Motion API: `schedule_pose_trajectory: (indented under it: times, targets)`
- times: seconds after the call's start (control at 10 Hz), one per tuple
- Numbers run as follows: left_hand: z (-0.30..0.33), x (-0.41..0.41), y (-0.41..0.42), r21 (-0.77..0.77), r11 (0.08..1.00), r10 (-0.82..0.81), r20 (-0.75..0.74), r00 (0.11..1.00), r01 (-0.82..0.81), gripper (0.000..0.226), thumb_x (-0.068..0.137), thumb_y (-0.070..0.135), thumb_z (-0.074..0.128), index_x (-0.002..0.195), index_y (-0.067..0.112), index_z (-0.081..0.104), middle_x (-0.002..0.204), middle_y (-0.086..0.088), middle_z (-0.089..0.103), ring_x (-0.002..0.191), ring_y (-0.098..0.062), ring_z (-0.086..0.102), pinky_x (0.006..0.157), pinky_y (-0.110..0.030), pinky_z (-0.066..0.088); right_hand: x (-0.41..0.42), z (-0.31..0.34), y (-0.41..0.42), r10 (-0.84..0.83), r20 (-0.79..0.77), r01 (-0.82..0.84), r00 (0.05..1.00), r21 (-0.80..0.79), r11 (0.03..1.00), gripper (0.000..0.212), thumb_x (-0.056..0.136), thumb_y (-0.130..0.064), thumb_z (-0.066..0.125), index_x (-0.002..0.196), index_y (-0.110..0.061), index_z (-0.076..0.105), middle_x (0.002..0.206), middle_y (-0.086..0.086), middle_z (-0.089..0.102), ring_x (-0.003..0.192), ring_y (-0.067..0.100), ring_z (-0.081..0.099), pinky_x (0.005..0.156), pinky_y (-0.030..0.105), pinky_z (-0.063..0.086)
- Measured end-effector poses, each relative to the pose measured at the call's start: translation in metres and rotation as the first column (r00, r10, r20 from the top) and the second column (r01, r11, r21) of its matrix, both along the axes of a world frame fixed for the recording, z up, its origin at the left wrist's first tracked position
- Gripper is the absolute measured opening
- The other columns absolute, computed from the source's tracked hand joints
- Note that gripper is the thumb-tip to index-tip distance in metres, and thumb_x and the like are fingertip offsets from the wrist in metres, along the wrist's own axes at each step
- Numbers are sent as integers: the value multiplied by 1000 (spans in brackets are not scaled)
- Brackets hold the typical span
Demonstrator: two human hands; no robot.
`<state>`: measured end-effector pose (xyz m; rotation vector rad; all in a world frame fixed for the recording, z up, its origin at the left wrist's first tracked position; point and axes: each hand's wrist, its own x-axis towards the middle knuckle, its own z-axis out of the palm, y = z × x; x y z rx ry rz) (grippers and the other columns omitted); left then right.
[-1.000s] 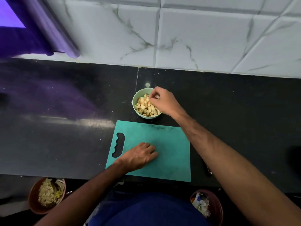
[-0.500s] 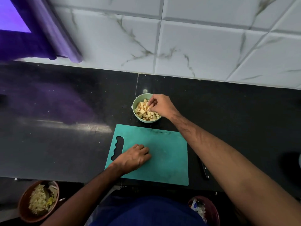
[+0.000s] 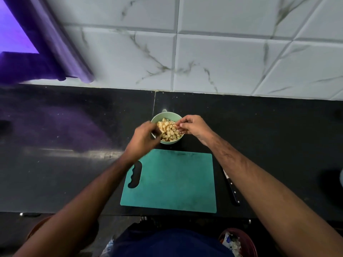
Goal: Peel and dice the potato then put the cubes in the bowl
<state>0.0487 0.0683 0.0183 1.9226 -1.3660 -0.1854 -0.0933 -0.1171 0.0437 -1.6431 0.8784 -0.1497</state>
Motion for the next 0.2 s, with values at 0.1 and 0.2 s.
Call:
schedule_pose_trajectory:
  times: [0.1, 0.2]
  targets:
    - [19, 17, -33, 121, 991, 48, 16, 999, -49, 13, 80, 4, 81, 82, 11, 70, 84, 3, 67, 77, -7, 59, 73, -30, 54, 2, 11, -1, 46, -22, -48, 999, -109, 993, 19, 91, 10, 63, 98, -4, 74, 90, 11, 77, 86, 19, 76, 85, 36, 62]
    - [25, 20, -45, 200, 979, 31, 9, 999, -32, 12, 84, 1, 75, 91, 11, 75, 91, -1, 74, 84, -14, 68, 80, -35, 59, 8, 22, -2, 94, -110, -126, 990, -336, 933, 17, 84, 1, 75, 93, -14, 76, 87, -2, 76, 82, 10, 73, 83, 30, 61]
